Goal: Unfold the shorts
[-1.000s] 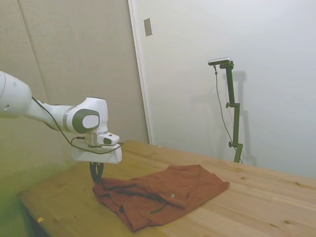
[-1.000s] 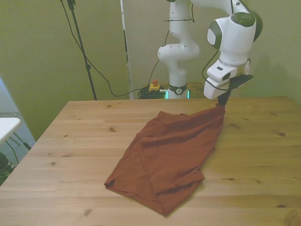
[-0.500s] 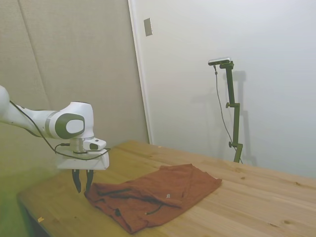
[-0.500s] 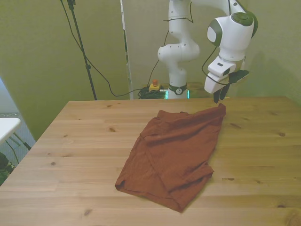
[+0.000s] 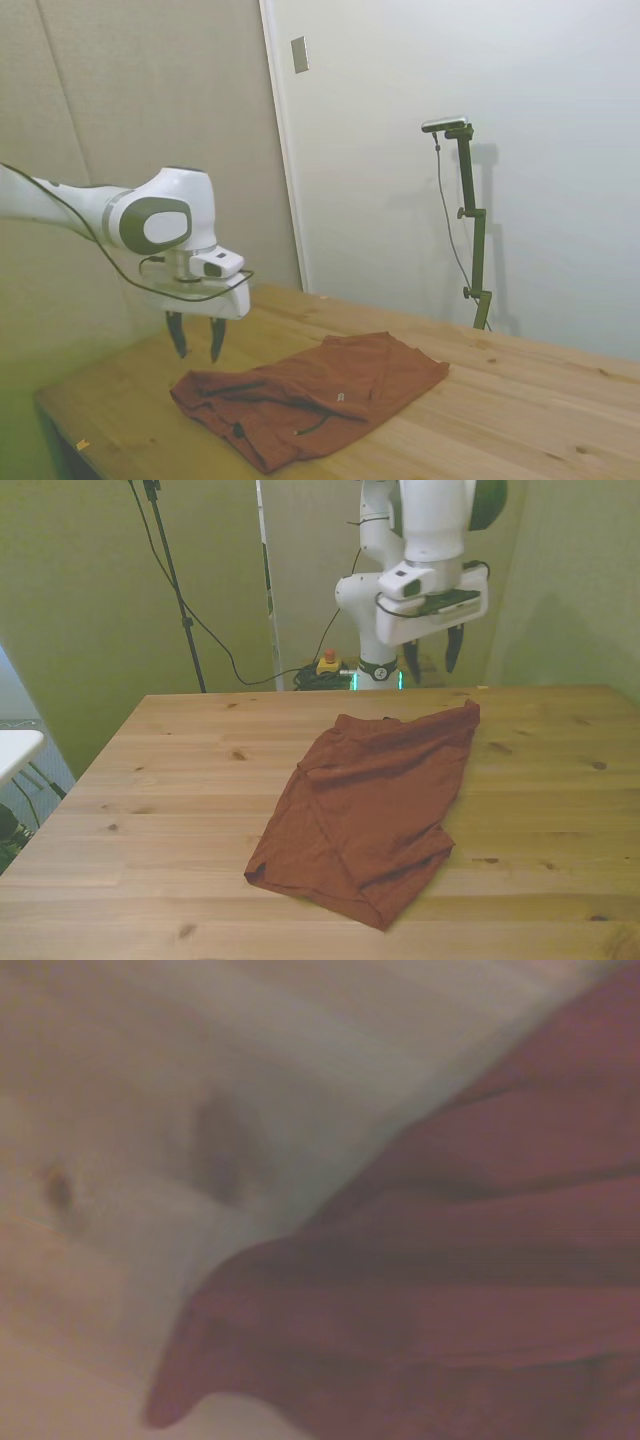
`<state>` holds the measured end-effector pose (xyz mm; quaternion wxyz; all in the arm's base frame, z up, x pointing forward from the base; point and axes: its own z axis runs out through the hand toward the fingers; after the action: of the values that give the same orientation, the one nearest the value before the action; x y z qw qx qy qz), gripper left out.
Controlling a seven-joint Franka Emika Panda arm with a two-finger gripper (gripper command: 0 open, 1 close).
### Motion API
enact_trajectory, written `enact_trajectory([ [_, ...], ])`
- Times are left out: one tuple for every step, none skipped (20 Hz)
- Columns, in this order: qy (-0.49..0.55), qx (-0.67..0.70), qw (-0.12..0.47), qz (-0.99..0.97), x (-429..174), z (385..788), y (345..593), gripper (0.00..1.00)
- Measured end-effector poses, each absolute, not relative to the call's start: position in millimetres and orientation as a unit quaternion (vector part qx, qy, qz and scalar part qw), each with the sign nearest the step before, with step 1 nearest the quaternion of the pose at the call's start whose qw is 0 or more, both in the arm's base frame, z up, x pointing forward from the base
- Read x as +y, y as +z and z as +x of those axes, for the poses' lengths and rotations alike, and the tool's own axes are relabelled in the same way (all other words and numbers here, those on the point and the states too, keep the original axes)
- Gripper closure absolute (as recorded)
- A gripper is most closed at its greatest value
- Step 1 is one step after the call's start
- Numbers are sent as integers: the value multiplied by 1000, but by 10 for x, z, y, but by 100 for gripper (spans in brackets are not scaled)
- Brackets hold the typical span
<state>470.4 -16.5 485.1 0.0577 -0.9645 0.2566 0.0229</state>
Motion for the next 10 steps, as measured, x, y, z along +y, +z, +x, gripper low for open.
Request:
enact_trajectory([
  [16,284,61,-957,-409,4807,4852,0],
  [12,310,62,-949,-644,4912,4817,0],
  [9,335,63,-940,-860,5019,4748,0],
  [7,360,62,-931,-1060,5107,4658,0],
  [7,384,61,-921,-1242,5171,4565,0],
  [8,408,59,-911,-1391,5210,4474,0],
  [12,431,58,-900,-1497,5221,4397,0],
  [16,454,56,-889,-1561,5213,4346,0],
  [19,477,56,-877,-1595,5202,4329,0],
  [20,498,55,-865,-1615,5189,4331,0],
])
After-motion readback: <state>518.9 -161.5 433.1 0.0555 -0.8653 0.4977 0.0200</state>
